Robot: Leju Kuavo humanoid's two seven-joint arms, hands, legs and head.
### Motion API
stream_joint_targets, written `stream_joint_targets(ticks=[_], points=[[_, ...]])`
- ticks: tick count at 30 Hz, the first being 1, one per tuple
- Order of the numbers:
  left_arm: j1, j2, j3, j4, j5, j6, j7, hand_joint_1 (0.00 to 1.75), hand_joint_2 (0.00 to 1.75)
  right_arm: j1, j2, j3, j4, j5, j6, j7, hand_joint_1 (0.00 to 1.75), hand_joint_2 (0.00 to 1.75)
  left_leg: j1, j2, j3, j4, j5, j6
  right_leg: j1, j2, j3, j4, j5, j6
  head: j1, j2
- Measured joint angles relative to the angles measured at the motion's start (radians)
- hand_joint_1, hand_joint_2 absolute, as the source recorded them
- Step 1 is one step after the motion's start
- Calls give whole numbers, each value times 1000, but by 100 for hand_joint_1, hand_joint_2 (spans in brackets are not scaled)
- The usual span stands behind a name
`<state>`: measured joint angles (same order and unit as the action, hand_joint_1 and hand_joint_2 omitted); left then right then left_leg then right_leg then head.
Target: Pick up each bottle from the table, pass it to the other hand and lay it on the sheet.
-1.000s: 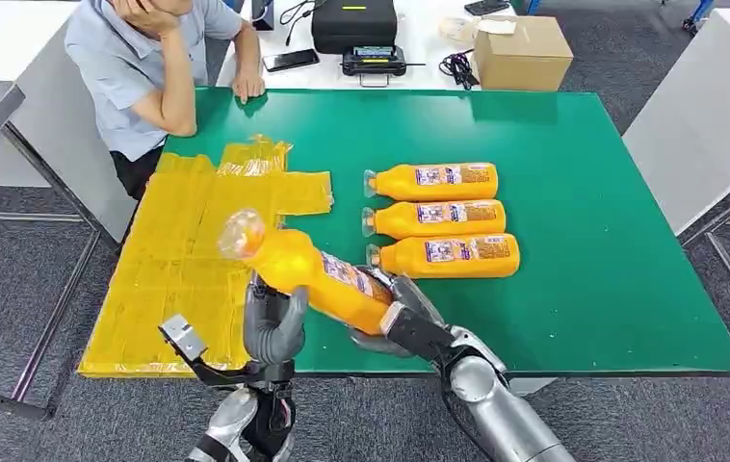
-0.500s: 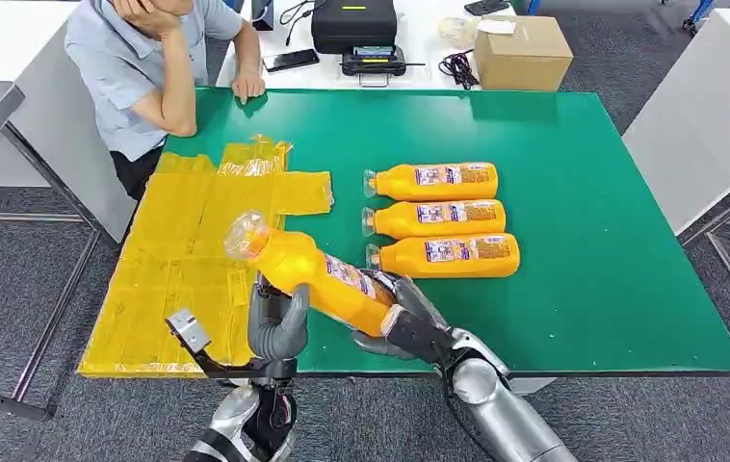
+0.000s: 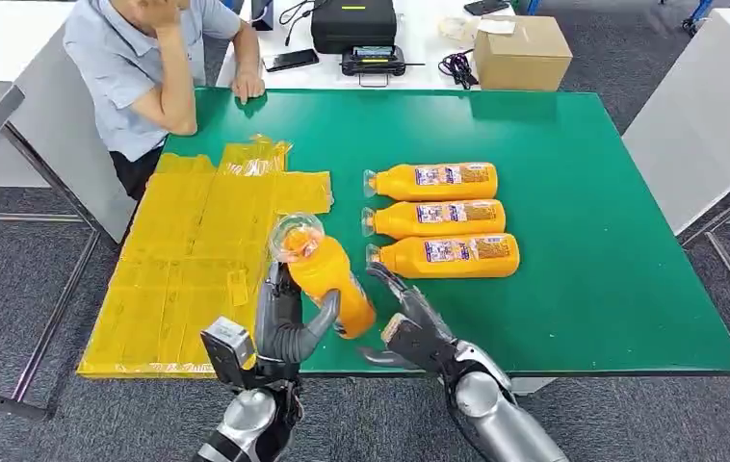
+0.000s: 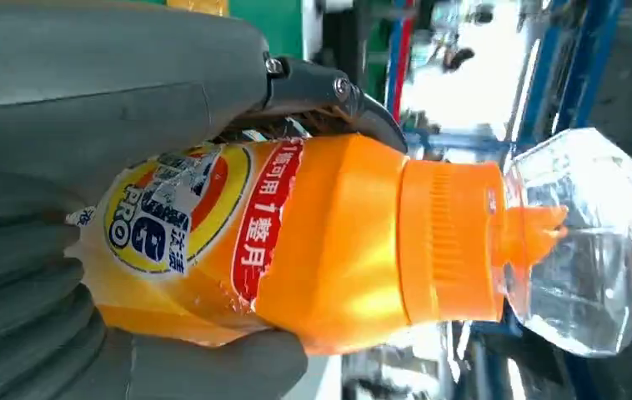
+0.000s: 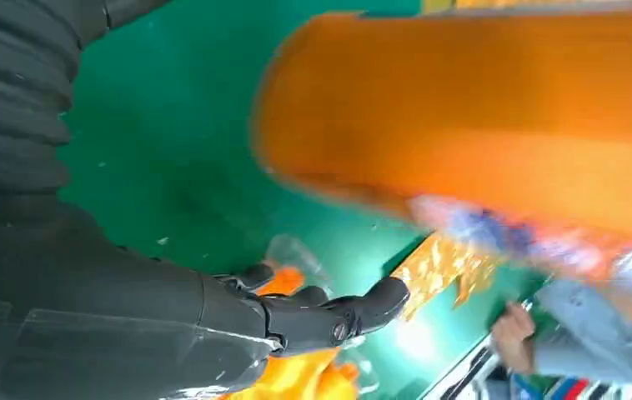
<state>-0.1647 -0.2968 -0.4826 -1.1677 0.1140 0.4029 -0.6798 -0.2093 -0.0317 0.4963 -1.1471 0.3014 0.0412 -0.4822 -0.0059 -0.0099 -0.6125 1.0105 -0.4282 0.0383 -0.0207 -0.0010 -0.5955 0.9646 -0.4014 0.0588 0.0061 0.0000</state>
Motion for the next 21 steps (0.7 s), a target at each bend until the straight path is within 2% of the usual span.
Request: stream_joint_targets(ticks=[7, 10, 12, 15, 19, 21], points=[[75, 40, -39, -131, 28, -34, 3, 175, 175, 77, 1, -61, -33, 20, -43, -6, 0, 175, 0, 0, -1, 0, 0, 0, 0, 0, -1, 0, 0, 0, 0, 0], [79, 53, -60, -162, -253, 175, 12, 175, 175, 97, 9, -86, -35, 39, -79, -19, 0, 175, 0, 0, -1, 0, 0, 0, 0, 0, -1, 0, 0, 0, -1, 0], [79, 52, -50, -144, -536, 258, 55, 175, 175, 102, 18, -103, -35, 40, -90, -32, 0, 175, 0, 0, -1, 0, 0, 0, 0, 0, -1, 0, 0, 0, 0, 0], [86, 39, -12, -106, -817, 286, 69, 175, 175, 105, 32, -125, -32, 41, -93, -42, 0, 175, 0, 1, -1, 0, 0, 0, 0, 0, -1, 0, 0, 0, 0, 0], [90, 22, 47, -79, -896, 294, 82, 175, 175, 109, 42, -144, -28, 41, -94, -45, 0, 175, 0, 1, -1, 0, 0, 0, 0, 0, -1, 0, 0, 0, -1, 0], [91, 8, 80, -68, -1037, 297, 108, 175, 175, 107, 48, -149, -25, 40, -93, -51, 0, 175, 0, 0, -1, 0, 0, 0, 0, 0, -1, 0, 0, 0, 0, 0]])
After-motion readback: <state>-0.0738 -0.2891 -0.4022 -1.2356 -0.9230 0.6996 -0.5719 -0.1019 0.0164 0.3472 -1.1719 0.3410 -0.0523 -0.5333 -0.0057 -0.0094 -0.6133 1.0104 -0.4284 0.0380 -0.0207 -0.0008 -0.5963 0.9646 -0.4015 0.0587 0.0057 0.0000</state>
